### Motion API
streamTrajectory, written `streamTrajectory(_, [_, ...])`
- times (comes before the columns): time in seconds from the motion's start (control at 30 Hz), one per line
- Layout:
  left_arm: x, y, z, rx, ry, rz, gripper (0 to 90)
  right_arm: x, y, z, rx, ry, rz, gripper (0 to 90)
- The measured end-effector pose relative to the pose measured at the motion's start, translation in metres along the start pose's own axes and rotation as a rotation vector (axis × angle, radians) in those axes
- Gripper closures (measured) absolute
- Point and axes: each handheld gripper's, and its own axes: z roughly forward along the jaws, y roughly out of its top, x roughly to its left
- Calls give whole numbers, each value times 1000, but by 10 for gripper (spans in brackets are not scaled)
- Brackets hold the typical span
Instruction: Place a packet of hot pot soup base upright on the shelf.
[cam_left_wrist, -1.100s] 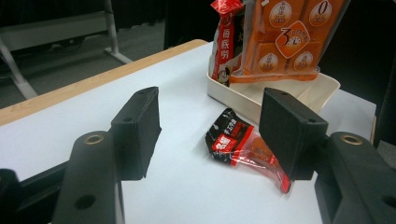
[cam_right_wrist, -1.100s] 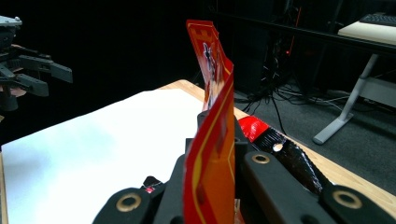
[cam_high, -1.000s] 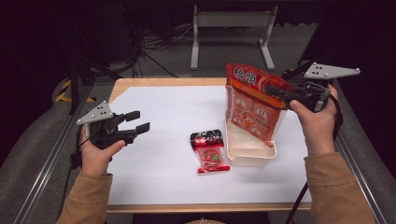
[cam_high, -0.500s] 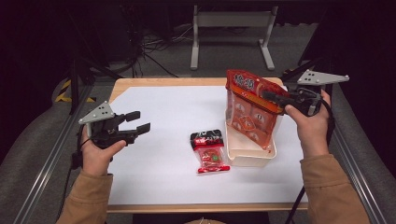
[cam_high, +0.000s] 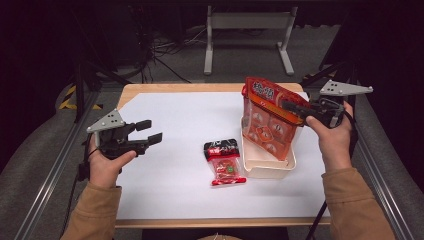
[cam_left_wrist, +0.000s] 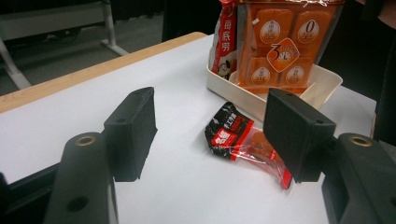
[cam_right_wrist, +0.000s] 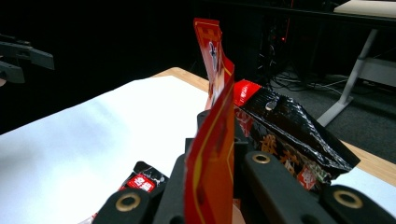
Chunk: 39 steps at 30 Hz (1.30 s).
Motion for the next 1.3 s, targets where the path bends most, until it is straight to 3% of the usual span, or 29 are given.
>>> streamTrajectory(0.4, [3, -1, 6, 17, 7, -5, 309, -1, -10, 0, 11, 3, 8, 890])
streamTrajectory(0.57, [3, -3, 9, 19, 19, -5, 300, 1, -16, 7, 51, 4, -1, 889])
streamTrajectory(0.7, [3, -5, 10, -2, 26, 1, 290, 1, -25, 13, 62, 7, 7, 889])
streamTrajectory(0.8, [4, -12, 14, -63, 38, -1, 285, 0, -29, 11, 57, -1, 16, 890])
streamTrajectory(0.83, [4, -12, 15, -64, 39, 0, 285, -1, -30, 10, 59, -1, 20, 890])
streamTrajectory(1.3, [5, -16, 28, 4, 45, -1, 219, -2, -35, 4, 77, -29, 22, 883])
